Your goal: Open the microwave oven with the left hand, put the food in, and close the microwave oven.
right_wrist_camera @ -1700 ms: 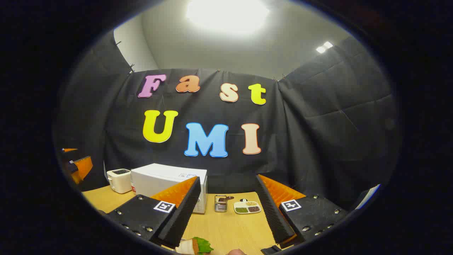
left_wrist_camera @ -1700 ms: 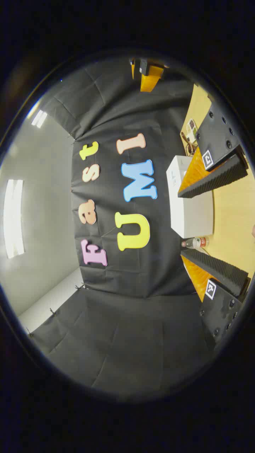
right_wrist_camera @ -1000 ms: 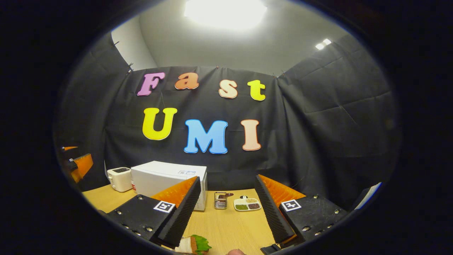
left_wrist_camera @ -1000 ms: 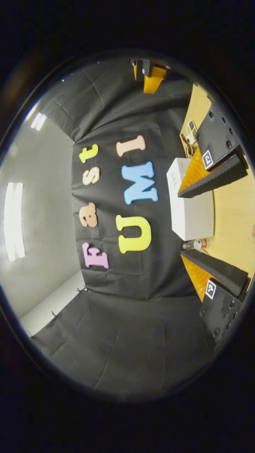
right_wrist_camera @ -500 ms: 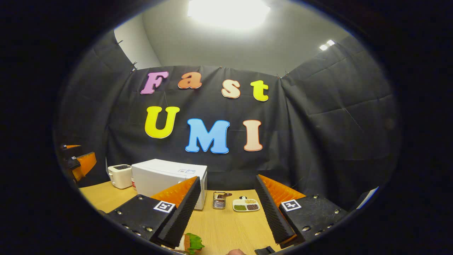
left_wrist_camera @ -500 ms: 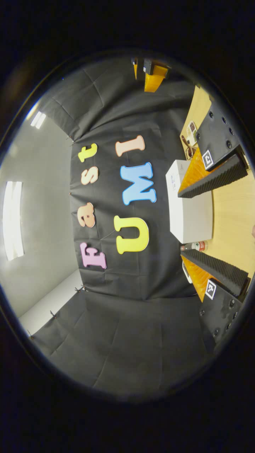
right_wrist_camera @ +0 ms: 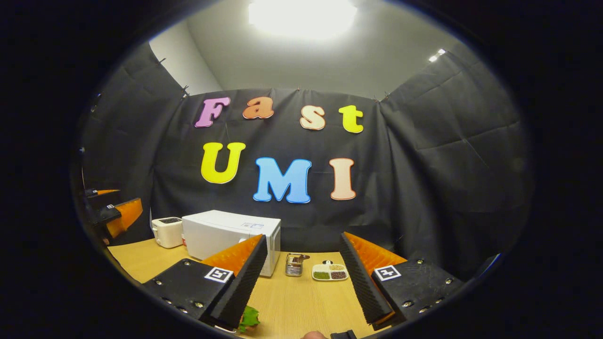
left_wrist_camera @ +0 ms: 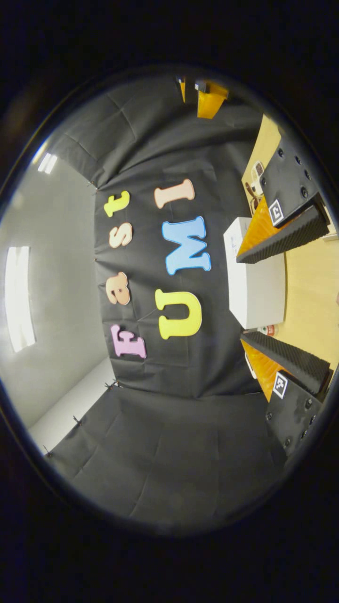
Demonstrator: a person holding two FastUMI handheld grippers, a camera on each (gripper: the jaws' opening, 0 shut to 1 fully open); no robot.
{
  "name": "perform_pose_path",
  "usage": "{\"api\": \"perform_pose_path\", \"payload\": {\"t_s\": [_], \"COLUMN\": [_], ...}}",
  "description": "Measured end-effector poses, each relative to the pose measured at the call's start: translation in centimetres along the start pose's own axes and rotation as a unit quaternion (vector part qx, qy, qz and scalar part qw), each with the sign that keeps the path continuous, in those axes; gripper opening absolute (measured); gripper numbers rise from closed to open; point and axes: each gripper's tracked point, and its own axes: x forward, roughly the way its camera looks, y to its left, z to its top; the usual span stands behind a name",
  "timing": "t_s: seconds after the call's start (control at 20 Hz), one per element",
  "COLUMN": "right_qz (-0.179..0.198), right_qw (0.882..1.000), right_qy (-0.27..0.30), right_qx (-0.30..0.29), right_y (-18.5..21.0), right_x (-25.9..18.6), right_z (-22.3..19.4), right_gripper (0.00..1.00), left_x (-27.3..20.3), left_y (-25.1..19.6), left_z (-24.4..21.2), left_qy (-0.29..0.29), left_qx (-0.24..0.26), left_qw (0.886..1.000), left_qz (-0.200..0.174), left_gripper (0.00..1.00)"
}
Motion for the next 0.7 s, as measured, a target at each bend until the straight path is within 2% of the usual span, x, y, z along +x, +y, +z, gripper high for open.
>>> {"api": "perform_pose_path", "payload": {"t_s": [0.05, 0.15, 0.25, 0.7], "right_qz": [-0.001, -0.006, -0.016, -0.077], "right_qw": [1.000, 1.000, 1.000, 0.997], "right_qy": [0.000, -0.001, -0.001, -0.001], "right_qx": [0.004, 0.005, 0.009, 0.006], "right_y": [0.0, -0.4, -0.9, -1.1], "right_x": [-0.1, -0.1, 0.2, 2.1], "right_z": [0.0, 0.1, 0.1, 0.3], "right_gripper": [0.93, 0.93, 0.93, 0.93], "left_x": [0.4, 1.4, 2.8, 12.2], "left_y": [-0.2, -0.2, -0.5, -3.5], "left_z": [0.0, 0.0, 0.0, -2.8], "left_qy": [0.000, -0.003, -0.010, -0.007], "left_qx": [-0.001, -0.002, -0.005, -0.020], "left_qw": [1.000, 1.000, 1.000, 0.998], "left_qz": [-0.001, -0.001, -0.007, -0.064], "left_gripper": [0.97, 0.99, 0.97, 0.93]}}
